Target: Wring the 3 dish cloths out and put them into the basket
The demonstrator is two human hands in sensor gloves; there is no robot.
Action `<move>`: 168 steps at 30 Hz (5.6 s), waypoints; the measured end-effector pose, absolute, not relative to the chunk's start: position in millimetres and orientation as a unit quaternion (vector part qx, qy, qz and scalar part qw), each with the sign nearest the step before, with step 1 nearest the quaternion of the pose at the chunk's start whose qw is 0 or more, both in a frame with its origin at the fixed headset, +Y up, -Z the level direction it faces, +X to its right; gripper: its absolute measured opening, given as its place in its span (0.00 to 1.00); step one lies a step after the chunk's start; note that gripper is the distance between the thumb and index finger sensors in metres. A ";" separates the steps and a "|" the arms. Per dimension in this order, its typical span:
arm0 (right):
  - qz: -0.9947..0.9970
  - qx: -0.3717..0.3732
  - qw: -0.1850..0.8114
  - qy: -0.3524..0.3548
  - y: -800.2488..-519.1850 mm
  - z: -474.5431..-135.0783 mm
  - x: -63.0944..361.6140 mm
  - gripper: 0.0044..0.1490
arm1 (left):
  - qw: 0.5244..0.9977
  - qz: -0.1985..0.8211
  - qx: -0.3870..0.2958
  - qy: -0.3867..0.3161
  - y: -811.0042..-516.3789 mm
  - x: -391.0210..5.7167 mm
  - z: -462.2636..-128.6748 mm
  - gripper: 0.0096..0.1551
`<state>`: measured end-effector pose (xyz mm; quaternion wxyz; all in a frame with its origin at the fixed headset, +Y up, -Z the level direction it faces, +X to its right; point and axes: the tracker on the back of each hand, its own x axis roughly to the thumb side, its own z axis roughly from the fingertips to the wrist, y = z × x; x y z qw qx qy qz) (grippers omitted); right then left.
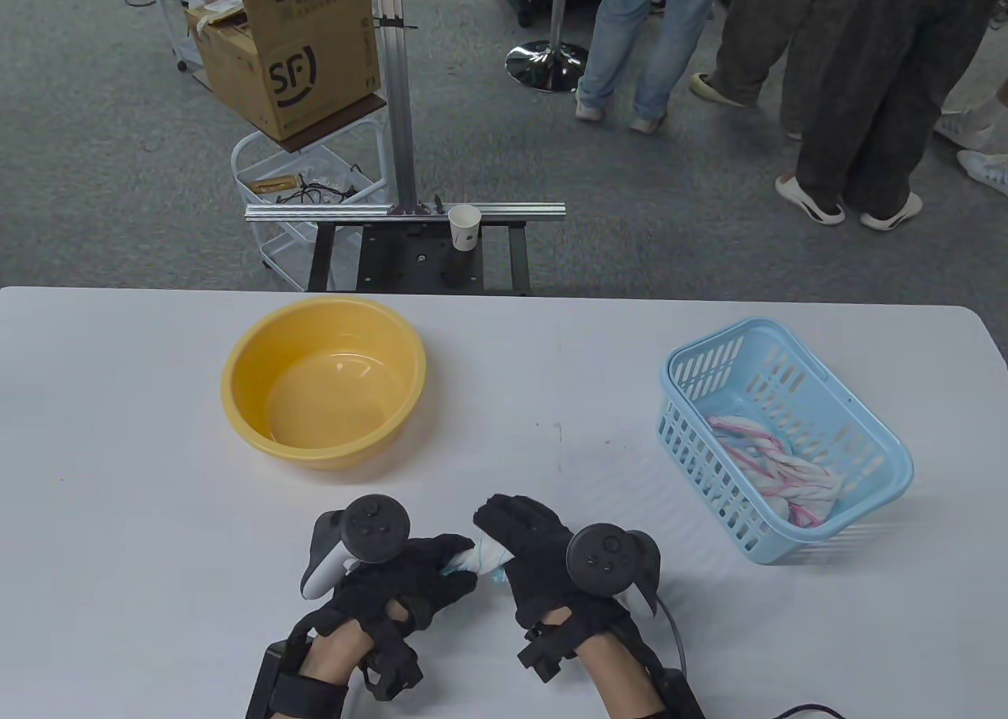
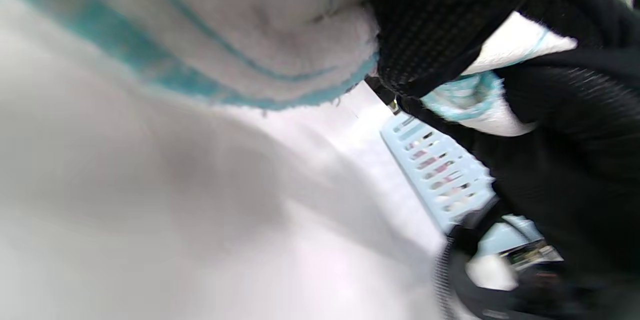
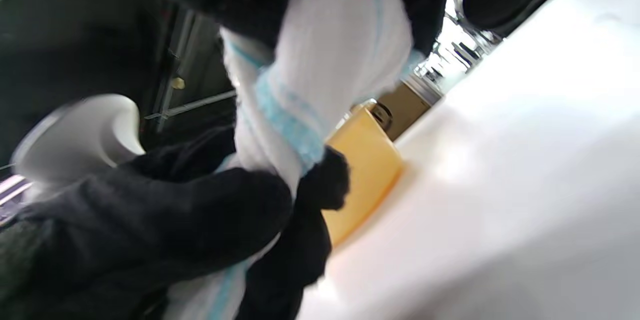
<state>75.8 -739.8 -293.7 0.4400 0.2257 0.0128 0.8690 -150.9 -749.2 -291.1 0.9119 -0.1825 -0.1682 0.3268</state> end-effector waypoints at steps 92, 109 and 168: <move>0.909 0.280 0.294 -0.092 -709.1 -274.0 54.0 0.37 | 0.966 0.131 0.118 -0.189 -705.4 -152.4 -266.2 0.33; 0.625 0.139 0.713 0.286 -771.7 -295.8 60.3 0.36 | 0.948 0.085 0.203 -0.229 -691.1 -146.8 -253.0 0.31; 0.911 -0.267 0.272 -0.159 -661.0 -307.5 266.5 0.52 | 0.965 0.193 0.051 -0.172 -735.7 -171.9 -278.1 0.41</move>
